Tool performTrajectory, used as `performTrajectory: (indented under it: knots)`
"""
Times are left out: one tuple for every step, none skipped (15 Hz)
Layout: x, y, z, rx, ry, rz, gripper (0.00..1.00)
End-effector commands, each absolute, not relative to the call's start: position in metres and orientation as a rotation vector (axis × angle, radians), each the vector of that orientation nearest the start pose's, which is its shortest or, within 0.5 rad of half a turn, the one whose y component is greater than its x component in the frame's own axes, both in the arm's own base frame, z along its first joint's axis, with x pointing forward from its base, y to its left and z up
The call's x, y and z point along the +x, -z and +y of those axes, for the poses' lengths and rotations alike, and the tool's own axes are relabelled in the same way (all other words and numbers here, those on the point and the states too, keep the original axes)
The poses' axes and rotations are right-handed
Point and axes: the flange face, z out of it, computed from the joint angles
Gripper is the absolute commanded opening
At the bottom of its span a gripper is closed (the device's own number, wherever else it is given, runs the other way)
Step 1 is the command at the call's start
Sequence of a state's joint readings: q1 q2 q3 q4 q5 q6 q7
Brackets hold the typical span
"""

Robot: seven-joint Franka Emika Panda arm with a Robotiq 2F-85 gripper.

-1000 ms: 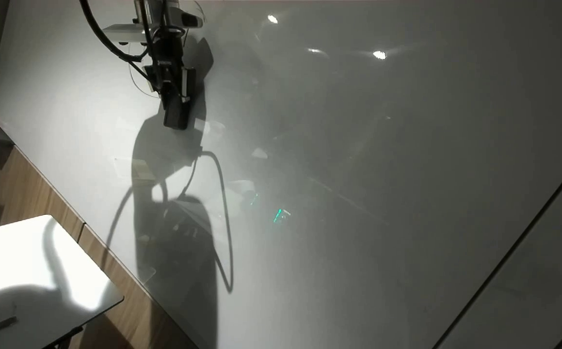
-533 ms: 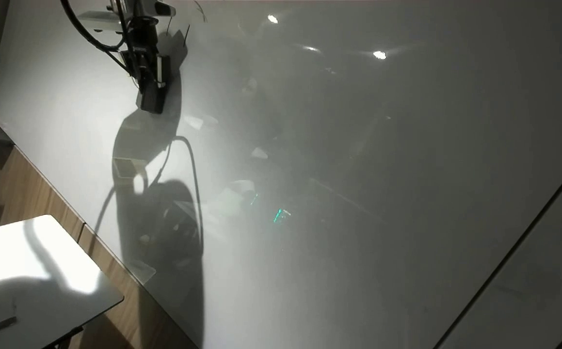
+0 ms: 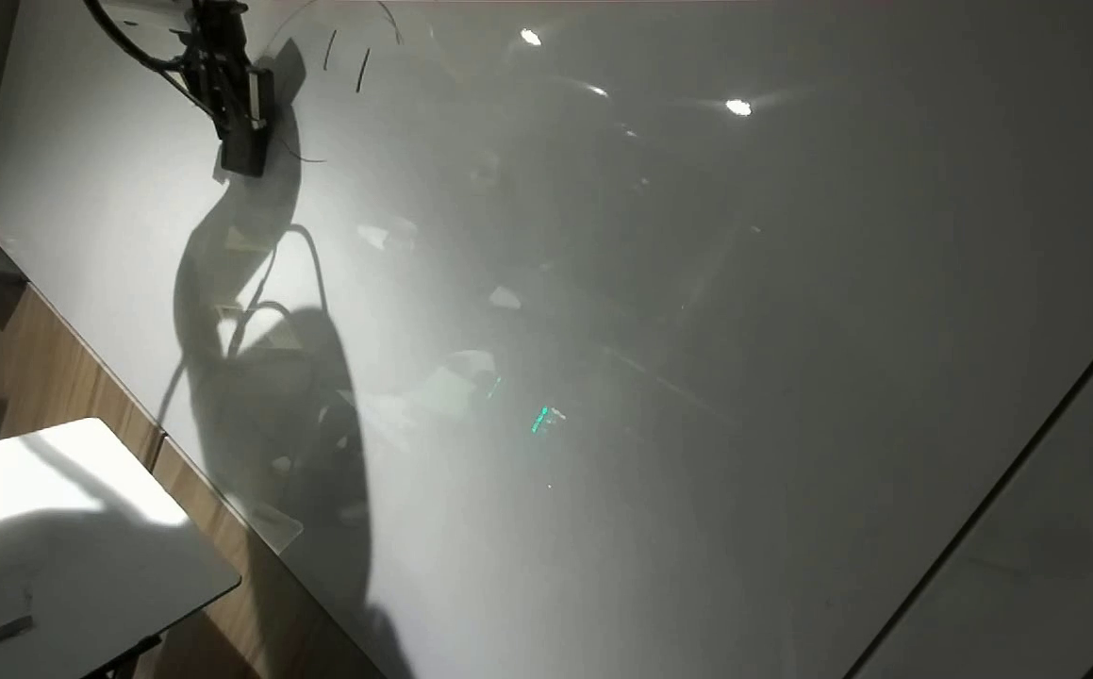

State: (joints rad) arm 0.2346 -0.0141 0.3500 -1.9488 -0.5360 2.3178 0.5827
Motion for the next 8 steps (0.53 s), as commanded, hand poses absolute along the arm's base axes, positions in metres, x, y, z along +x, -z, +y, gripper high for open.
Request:
performTrajectory:
  knots:
    - [0.506, -0.541, 0.344, -3.112, 0.996, -0.51, 0.3]
    - [0.506, -0.543, 0.348, -3.106, 1.003, -0.524, 0.3]
    - [0.507, -0.545, 0.351, -3.102, 1.012, -0.537, 0.3]
    - [0.509, -0.548, 0.352, -3.101, 1.023, -0.547, 0.3]
    - [0.511, -0.551, 0.351, -3.103, 1.032, -0.551, 0.3]
    - [0.514, -0.555, 0.348, -3.108, 1.04, -0.551, 0.3]
    - [0.519, -0.56, 0.341, -3.115, 1.046, -0.543, 0.3]
    - [0.522, -0.563, 0.336, -3.123, 1.05, -0.534, 0.3]
